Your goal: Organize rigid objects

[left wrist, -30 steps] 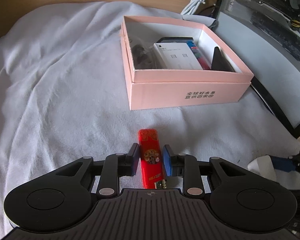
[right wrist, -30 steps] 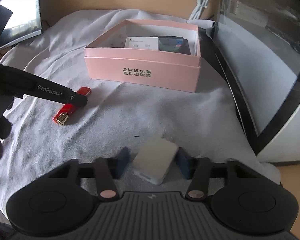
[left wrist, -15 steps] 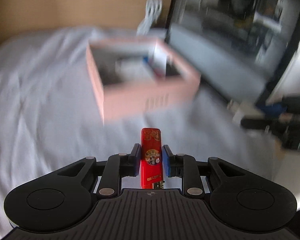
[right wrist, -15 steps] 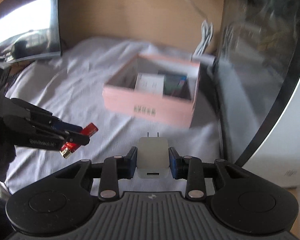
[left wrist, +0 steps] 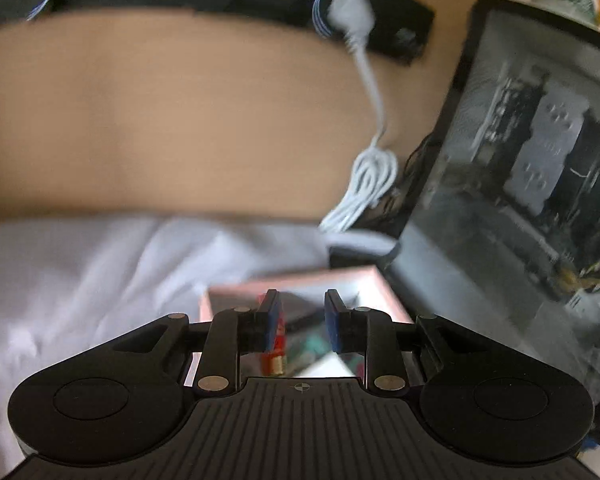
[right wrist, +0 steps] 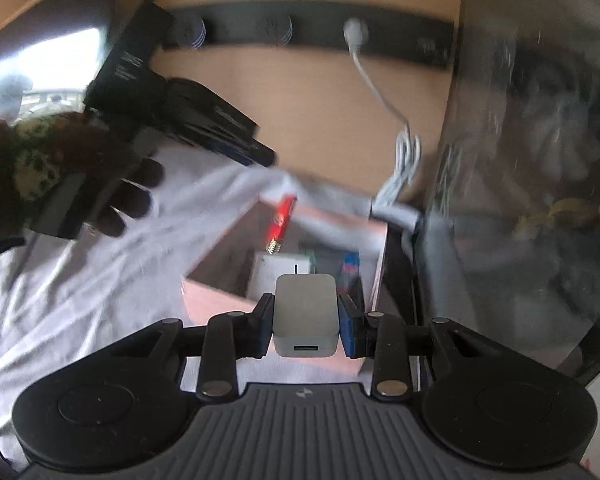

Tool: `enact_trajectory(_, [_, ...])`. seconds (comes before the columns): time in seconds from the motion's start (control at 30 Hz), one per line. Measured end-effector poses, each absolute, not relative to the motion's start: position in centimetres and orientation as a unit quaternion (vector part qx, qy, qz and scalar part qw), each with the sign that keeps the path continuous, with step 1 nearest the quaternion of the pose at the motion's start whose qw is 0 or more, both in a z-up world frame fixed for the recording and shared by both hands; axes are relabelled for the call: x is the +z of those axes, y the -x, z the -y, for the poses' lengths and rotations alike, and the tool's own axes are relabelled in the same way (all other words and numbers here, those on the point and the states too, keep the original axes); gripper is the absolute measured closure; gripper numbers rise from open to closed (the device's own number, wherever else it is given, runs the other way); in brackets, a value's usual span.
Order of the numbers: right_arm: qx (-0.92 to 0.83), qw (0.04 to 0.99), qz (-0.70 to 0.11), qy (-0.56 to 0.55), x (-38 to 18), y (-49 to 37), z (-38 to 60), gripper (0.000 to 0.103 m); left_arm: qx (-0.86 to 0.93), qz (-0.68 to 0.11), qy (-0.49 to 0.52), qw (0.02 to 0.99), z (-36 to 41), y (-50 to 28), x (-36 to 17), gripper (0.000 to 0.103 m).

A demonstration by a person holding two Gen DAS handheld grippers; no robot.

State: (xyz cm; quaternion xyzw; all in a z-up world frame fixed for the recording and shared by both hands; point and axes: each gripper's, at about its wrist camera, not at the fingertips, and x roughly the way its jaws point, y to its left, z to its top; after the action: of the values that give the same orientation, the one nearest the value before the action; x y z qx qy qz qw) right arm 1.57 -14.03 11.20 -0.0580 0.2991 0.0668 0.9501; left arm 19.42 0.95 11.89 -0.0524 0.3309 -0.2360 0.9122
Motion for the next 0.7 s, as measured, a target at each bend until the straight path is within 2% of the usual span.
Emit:
enact_trajectory(0.2, [0.061, 0.931, -0.356, 0.040, 7.9, -4.1, 15.1, 0.071, -0.233, -0.366, 0.082, 0.897, -4.1, -13.6, 8.2, 0.076])
enact_trajectory(0.33, [0.051, 0.939, -0.337, 0.052, 8.6, -7.2, 15.0, 0.071, -0.228, -0.399, 0.096, 0.883, -5.4, -9.1, 5.7, 0.076])
enact_trajectory(0.43, [0.032, 0.955, -0.291, 0.054, 10.3, -10.5, 14.9, 0.071, -0.205, -0.417, 0.089, 0.881, -6.0, -7.3, 4.3, 0.076])
enact_trajectory(0.47, [0.024, 0.959, -0.277, 0.053, 10.8, -11.6, 14.9, 0.068, -0.193, -0.422, 0.092, 0.881, -6.6, -6.7, 3.8, 0.076])
enact_trajectory(0.57, [-0.007, 0.963, -0.266, 0.052, 11.5, -14.0, 14.7, 0.036, -0.172, -0.420, 0.079, 0.888, -7.5, -5.5, 3.3, 0.076])
enact_trajectory(0.7, [-0.007, 0.955, -0.295, 0.009, 10.2, -13.0, 14.1, 0.032, -0.145, -0.425, 0.056, 0.892, -8.5, -4.6, 2.6, 0.076])
